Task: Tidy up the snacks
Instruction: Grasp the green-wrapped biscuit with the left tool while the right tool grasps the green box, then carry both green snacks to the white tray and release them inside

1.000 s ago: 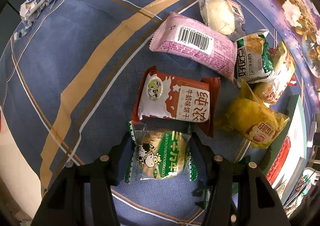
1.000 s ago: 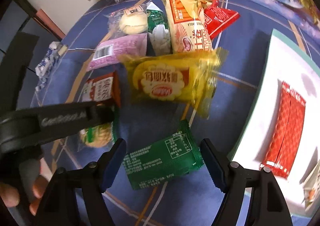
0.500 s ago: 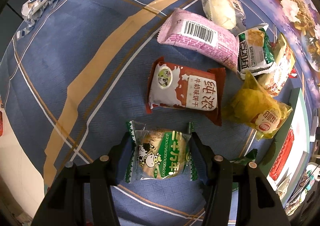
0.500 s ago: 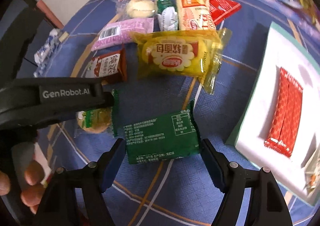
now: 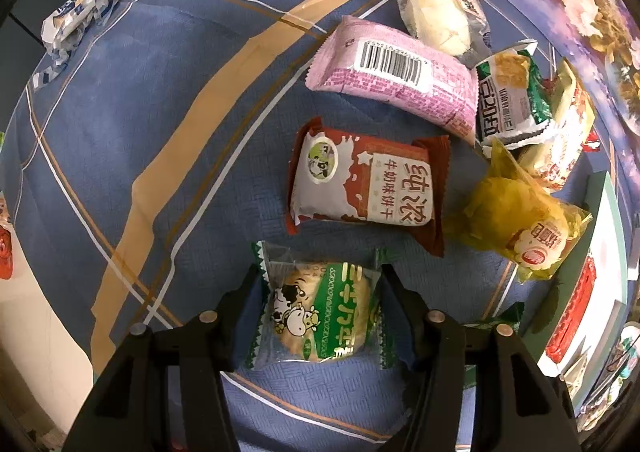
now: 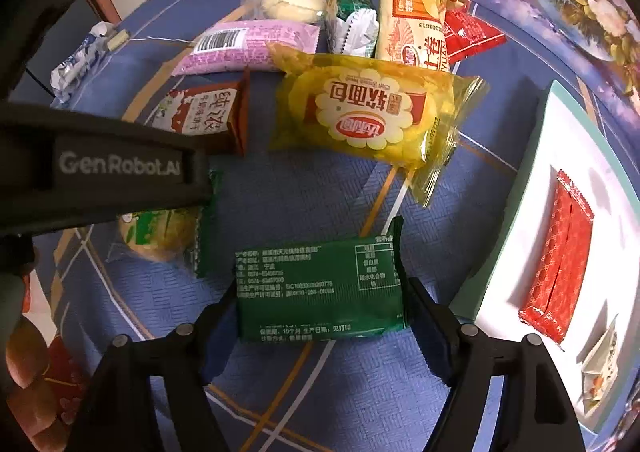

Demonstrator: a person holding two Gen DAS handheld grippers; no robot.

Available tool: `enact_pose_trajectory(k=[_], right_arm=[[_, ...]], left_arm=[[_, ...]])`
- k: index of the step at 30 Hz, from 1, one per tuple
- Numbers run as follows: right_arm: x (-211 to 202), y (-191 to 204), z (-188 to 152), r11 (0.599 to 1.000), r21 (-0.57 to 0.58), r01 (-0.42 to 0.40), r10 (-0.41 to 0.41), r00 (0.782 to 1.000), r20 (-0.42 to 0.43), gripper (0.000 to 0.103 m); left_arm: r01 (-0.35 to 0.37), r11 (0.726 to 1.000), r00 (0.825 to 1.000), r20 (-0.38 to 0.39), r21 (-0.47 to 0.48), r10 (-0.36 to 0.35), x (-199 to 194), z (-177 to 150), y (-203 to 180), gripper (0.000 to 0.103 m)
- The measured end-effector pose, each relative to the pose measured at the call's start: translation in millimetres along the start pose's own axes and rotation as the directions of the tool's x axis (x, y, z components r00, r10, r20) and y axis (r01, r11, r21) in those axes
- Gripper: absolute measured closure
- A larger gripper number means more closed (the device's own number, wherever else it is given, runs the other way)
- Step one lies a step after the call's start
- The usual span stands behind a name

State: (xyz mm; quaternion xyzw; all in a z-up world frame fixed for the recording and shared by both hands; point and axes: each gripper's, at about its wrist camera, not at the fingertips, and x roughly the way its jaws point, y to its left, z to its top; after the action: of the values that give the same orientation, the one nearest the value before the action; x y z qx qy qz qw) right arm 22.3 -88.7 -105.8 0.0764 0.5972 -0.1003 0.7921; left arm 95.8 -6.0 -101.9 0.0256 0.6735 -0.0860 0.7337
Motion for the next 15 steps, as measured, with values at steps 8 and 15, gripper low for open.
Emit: enact_pose_trajectory(k=[8, 15], right_arm=[[-14.4, -12.8, 3.6, 0.993, 0.102, -0.065, 0.061, 0.998, 0.035, 0.036], [-48.3, -30.0, 10.2, 0.977, 0.184, -0.104, 0.08, 0.988, 0.133, 0.036]], left_arm=[[0.012, 1.0, 0.999, 0.042, 0.005, -0.012, -18.9, 3.3, -8.7, 0.049], [0.044, 0.999, 0.988, 0.147, -0.01, -0.042, -56.5, 10.5, -17.3, 0.049]])
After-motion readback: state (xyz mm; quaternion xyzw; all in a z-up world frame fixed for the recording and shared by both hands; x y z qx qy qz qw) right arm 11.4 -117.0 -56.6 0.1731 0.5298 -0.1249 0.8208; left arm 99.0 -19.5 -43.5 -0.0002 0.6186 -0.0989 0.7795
